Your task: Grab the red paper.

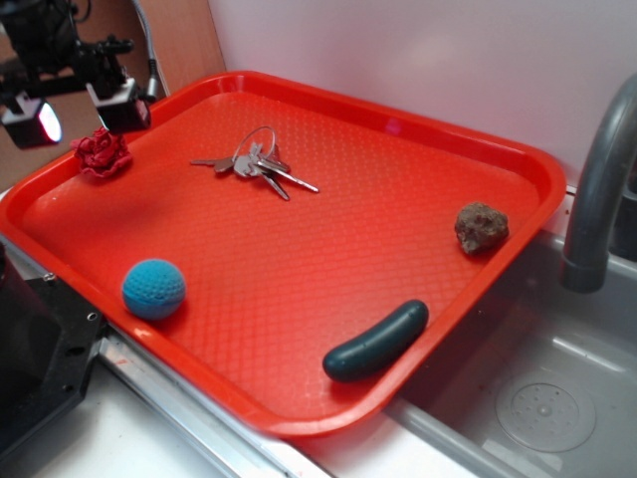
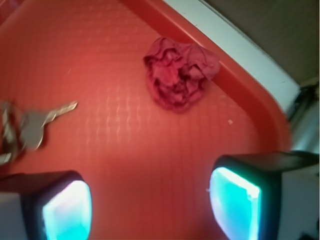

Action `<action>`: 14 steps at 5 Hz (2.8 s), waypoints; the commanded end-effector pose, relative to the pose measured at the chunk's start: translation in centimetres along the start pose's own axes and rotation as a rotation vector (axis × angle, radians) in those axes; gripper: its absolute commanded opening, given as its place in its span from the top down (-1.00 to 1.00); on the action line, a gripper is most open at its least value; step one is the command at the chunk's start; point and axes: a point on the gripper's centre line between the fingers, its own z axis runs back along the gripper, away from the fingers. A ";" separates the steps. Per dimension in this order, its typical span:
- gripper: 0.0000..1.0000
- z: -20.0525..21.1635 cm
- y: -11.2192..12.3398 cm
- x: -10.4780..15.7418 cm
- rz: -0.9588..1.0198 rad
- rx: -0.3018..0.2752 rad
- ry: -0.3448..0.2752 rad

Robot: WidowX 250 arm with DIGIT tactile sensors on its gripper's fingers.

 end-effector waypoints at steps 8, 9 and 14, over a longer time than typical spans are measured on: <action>1.00 -6.1 -3.2 6.2 -0.092 0.200 0.045; 1.00 -6.1 -3.2 6.2 -0.093 0.207 0.051; 1.00 -4.6 -2.9 5.6 -0.203 0.125 0.091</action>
